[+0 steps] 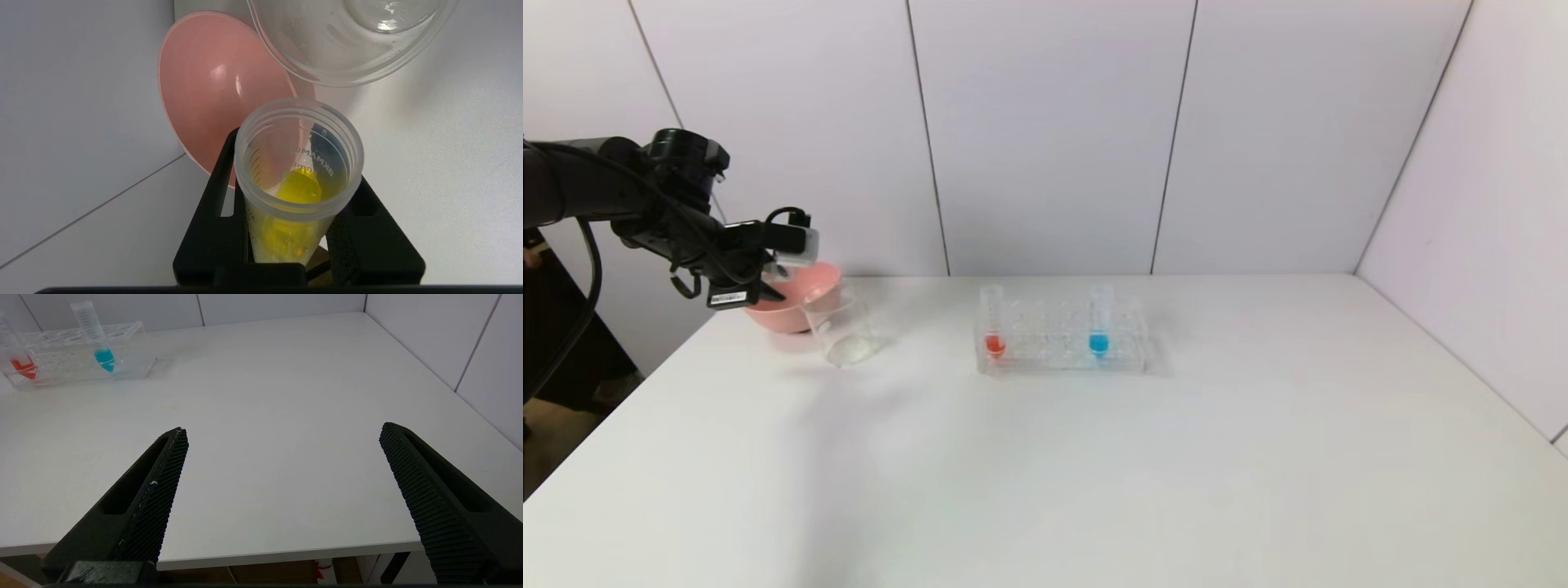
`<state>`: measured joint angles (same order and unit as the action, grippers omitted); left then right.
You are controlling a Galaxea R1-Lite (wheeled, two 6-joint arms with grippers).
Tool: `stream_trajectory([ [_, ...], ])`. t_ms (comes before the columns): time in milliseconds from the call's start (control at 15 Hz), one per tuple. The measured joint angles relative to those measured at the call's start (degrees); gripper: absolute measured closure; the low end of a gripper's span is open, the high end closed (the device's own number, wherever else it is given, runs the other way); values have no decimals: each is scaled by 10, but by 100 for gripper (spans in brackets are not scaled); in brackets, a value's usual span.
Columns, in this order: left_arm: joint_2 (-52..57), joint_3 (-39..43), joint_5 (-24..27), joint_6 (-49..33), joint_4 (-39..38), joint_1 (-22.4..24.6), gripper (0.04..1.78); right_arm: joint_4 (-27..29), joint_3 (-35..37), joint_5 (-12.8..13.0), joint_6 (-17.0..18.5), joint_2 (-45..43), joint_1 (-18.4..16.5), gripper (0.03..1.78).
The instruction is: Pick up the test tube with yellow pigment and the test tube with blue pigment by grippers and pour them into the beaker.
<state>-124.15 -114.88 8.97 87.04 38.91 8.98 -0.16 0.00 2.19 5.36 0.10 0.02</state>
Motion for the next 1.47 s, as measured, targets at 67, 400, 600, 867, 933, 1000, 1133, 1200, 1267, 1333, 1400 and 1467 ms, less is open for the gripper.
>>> stream_trajectory([
  [67,0,0,-3,-1,0,0,128,0,0,0,0,0,0,10],
  [400,1,0,-21,-5,13,-2,128,0,0,0,0,0,0,10],
  [600,1,0,-24,-9,20,-5,128,0,0,0,0,0,0,10],
  [867,3,0,-65,-11,28,-10,128,0,0,0,0,0,0,10],
  [933,4,0,-79,-11,30,-11,128,0,0,0,0,0,0,10],
  [1000,4,0,-92,-12,35,-14,128,0,0,0,0,0,0,10],
  [1133,4,-3,-97,-13,36,-22,128,0,0,0,0,0,0,10],
  [1200,4,-4,-97,-16,36,-25,128,0,0,0,0,0,0,10],
  [1267,3,-4,-98,-18,34,-26,128,0,0,0,0,0,0,10],
  [1333,2,-4,-100,-19,33,-29,128,0,0,0,0,0,0,10],
  [1400,1,-5,-105,-22,33,-32,128,0,0,0,0,0,0,10],
  [1467,0,-5,-113,-24,33,-36,128,0,0,0,0,0,0,10],
])
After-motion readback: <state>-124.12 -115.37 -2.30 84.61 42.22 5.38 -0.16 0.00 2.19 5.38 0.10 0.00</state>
